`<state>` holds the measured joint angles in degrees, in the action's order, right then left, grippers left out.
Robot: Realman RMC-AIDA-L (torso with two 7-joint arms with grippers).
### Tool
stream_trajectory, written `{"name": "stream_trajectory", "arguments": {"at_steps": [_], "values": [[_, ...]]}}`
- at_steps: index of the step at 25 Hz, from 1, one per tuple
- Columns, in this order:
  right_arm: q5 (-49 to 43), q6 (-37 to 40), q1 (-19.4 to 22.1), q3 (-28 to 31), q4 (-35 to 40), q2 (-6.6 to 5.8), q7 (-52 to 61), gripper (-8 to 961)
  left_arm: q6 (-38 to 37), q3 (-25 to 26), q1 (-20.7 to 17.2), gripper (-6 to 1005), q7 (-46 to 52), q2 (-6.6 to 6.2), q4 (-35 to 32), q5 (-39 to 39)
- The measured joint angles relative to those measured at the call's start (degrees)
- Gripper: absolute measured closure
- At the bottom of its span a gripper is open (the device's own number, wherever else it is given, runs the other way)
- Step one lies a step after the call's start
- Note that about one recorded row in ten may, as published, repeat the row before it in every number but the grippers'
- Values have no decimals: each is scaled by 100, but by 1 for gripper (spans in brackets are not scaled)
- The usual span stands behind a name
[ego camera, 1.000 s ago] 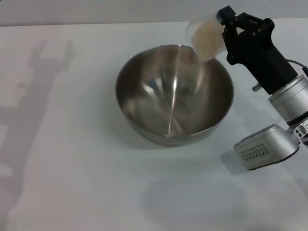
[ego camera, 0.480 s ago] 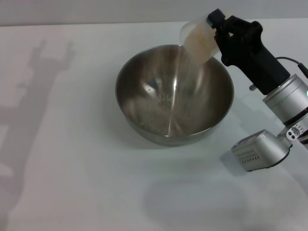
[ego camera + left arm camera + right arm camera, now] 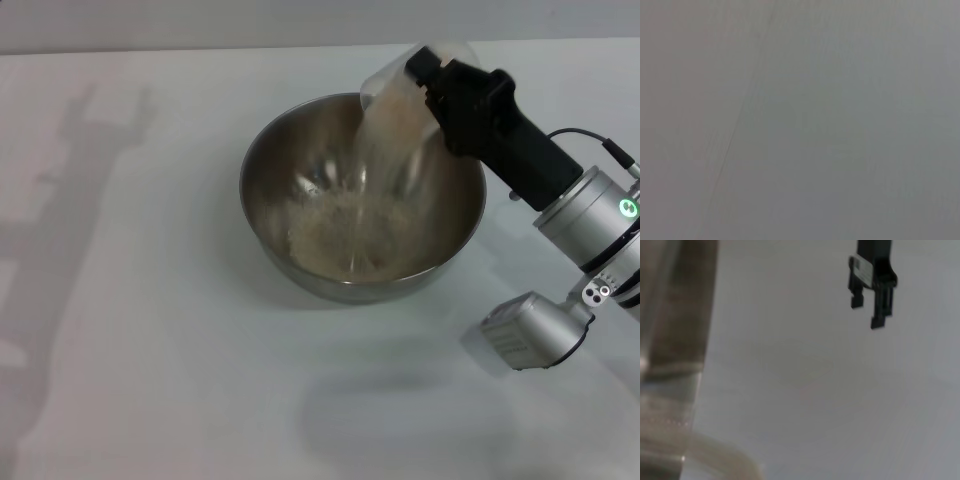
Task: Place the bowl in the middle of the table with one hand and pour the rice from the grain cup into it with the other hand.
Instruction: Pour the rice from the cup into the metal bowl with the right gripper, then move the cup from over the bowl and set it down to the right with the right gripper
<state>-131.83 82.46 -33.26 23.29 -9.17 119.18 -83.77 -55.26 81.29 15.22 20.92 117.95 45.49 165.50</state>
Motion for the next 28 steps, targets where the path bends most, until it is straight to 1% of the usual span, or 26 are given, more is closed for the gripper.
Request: {"name": "stream_trajectory", "arguments": {"at_steps": [11,19,28], "values": [[-454,108,-195,0,474,-6,-451,939,13,0,-2,201,0,0,-47,0],[-735,156,-400,-53,772,-13,-618,940,262,9,22,201,0,0,-23,0],[-747,227,-572,-252,1135,-26,-1054,939,336,36,62,201,0,0,-18,0]]}}
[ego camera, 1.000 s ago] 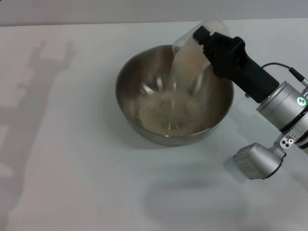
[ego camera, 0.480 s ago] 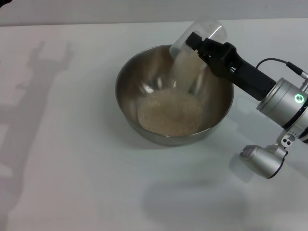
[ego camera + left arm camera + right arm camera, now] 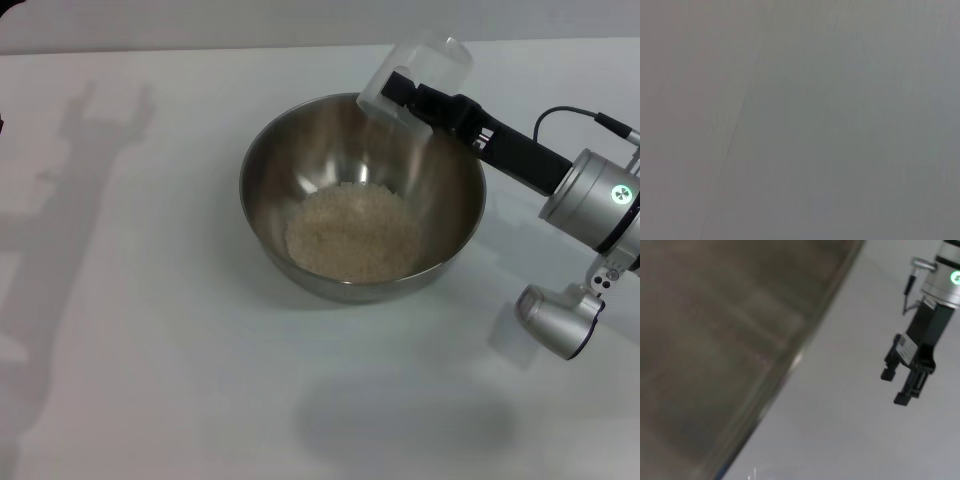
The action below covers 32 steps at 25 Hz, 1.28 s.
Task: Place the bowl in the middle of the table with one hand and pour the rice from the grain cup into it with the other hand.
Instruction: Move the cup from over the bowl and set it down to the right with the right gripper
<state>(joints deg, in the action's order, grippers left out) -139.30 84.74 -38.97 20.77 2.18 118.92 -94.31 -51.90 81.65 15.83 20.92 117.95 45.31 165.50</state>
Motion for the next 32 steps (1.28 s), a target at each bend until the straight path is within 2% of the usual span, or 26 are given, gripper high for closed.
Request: {"name": "stream_trajectory", "arguments": {"at_steps": [8,20,23,27,32], "values": [[20,0,-118,-227,106,3,-535,939,50,8,49,201,0,0,-17,0],[112,26,-153,-167,57,-8,-457,940,50,8,55,201,0,7,-9,0],[2,-44,-64,-404,-44,12,-380,940,47,10,66,201,0,9,-3,0],[161,-19,-118,-280,-43,-2,-355,940,44,16,74,201,0,9,-2,0],[234,-71,-74,-512,-54,11,-309,940,40,17,76,201,0,10,-2,0]]}}
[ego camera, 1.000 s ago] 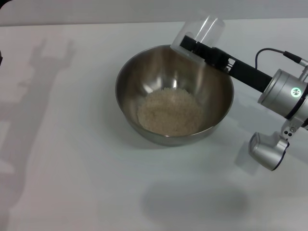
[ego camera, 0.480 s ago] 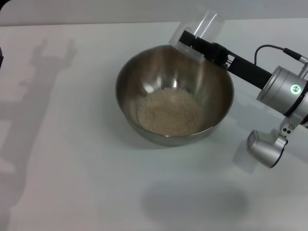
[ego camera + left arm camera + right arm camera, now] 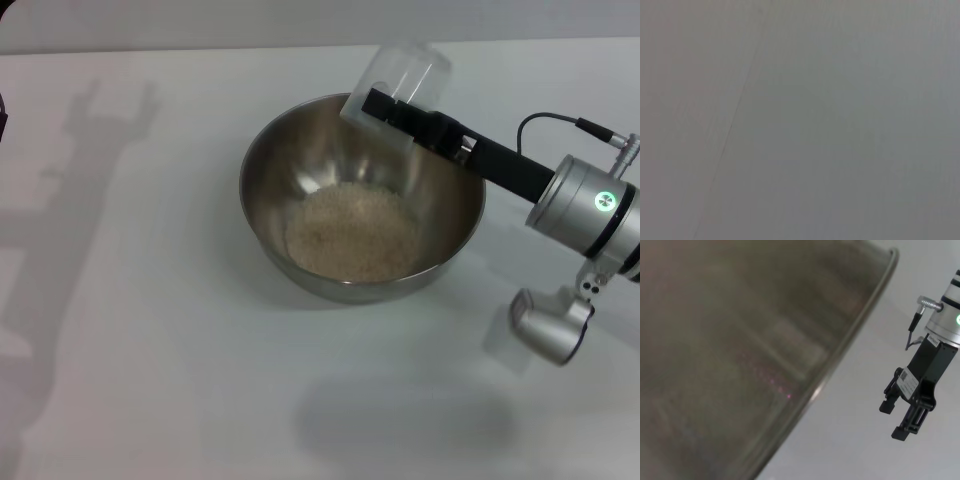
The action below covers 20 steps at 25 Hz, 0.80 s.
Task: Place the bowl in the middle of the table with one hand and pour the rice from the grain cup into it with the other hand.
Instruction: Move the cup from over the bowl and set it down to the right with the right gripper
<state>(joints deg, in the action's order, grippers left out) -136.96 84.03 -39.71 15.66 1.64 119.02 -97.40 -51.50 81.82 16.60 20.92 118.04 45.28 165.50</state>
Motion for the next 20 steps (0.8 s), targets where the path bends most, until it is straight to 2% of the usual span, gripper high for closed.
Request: {"name": "stream_trajectory", "arguments": {"at_steps": [13,17,19,20], "values": [[242,9,57,-168,-60,13,39,939,-5,-13,11,201,0,-1,6,0],[568,58,71,45,-165,4,627,939,-21,-2,10,201,0,-1,-1,0],[1058,220,152,112,-359,3,1509,940,-31,-1,10,201,0,-1,-8,0],[1058,220,152,112,-359,3,1509,940,-31,-1,10,201,0,-1,-8,0]]}}
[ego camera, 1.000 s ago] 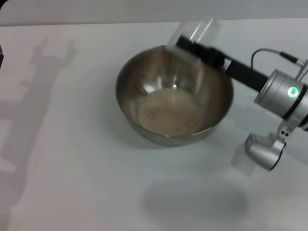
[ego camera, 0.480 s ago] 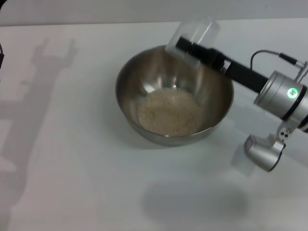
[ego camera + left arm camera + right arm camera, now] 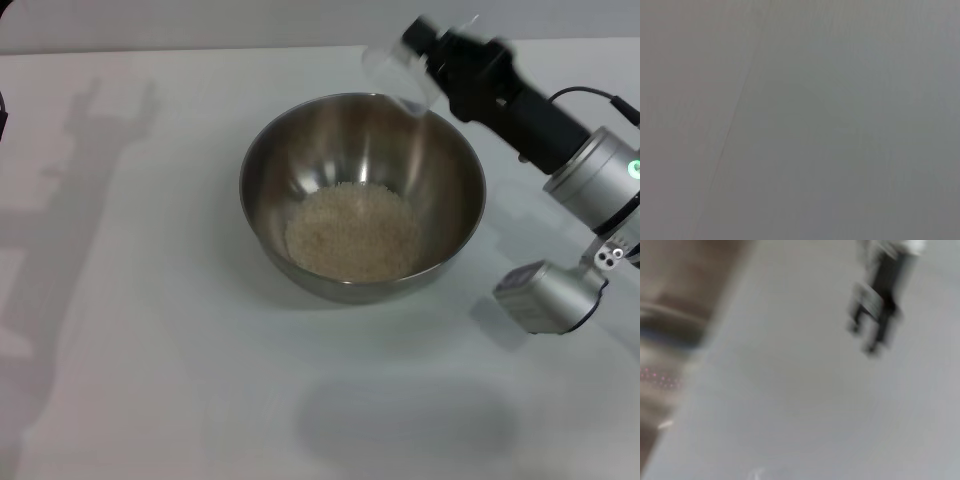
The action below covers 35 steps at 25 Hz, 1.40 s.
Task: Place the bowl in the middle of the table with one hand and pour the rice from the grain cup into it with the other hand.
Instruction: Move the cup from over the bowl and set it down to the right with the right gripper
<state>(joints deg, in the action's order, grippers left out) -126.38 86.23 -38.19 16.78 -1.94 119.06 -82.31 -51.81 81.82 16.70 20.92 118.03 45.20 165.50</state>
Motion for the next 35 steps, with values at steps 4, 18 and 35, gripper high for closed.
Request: {"name": "stream_trajectory", "arguments": {"at_steps": [4,18,35], "values": [[1122,360,299,265,-1033,16,1218,940,-4,4,0,201,0,0,-16,-9],[2489,465,1785,1862,-3455,36,4023,939,-62,4,36,201,16,0,61,-4],[3042,-2181,1717,2071,-3201,20,5939,940,-102,15,-22,201,18,-11,92,0]]}}
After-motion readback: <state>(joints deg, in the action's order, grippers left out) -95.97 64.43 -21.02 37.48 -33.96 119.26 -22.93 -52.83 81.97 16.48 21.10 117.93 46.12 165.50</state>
